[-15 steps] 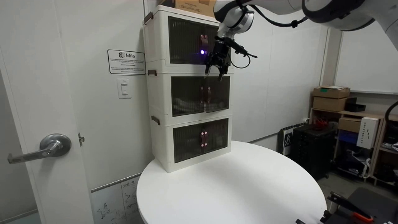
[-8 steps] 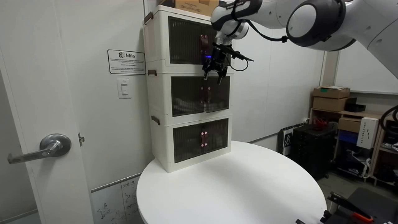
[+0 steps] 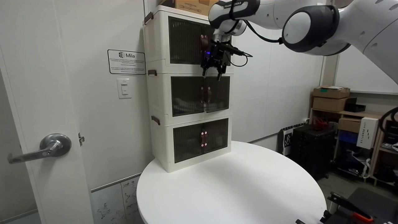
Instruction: Open the doors of the second cabinet, remove one towel and put it on the table
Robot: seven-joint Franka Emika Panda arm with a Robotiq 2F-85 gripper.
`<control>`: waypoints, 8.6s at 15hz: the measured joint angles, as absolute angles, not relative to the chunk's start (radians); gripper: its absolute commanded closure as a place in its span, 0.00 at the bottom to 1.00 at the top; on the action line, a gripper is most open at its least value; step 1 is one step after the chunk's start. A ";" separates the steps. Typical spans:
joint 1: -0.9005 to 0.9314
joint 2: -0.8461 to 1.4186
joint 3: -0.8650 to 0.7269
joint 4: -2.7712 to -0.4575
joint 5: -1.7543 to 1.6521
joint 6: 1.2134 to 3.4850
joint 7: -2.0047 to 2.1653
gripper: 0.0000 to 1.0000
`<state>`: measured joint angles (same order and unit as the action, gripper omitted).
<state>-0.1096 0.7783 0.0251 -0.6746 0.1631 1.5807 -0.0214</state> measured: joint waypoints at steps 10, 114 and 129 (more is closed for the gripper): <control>-0.093 0.807 0.024 -0.640 0.152 1.698 0.131 0.00; -0.283 0.392 -0.105 -1.173 0.074 1.396 -0.506 0.00; -0.231 0.427 -0.034 -1.159 0.145 1.455 -0.498 0.00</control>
<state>-0.2314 0.4272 -0.0341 -1.1592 0.1449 1.4548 -0.4975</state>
